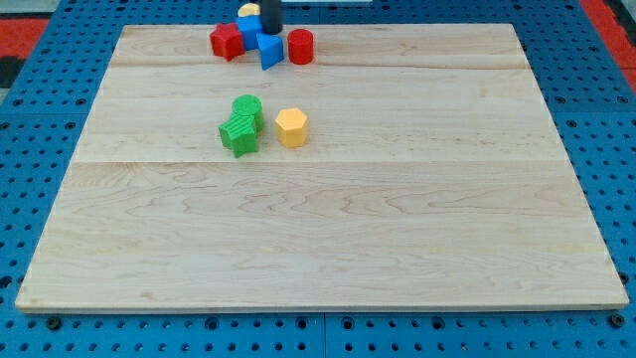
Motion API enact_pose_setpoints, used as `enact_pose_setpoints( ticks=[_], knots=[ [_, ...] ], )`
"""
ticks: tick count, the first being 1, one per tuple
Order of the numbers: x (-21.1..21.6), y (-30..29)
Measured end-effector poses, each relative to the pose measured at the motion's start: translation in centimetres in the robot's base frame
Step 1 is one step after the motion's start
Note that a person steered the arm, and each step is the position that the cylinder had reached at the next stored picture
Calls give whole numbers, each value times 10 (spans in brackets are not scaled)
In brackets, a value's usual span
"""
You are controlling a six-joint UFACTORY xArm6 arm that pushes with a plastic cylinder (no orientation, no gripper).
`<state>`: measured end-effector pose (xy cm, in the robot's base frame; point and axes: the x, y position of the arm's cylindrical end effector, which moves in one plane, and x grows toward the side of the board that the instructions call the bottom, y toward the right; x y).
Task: Move the group of blocks a bit left
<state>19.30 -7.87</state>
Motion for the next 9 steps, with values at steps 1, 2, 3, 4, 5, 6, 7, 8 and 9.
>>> enact_pose_setpoints(
  ticks=[1, 2, 3, 4, 5, 6, 7, 8, 9],
  knots=[
    [0, 7],
    [11, -4],
    [22, -7],
    [26, -5],
    [26, -2],
    [26, -2],
    [26, -1],
    [26, 0],
    [26, 1]
  ],
)
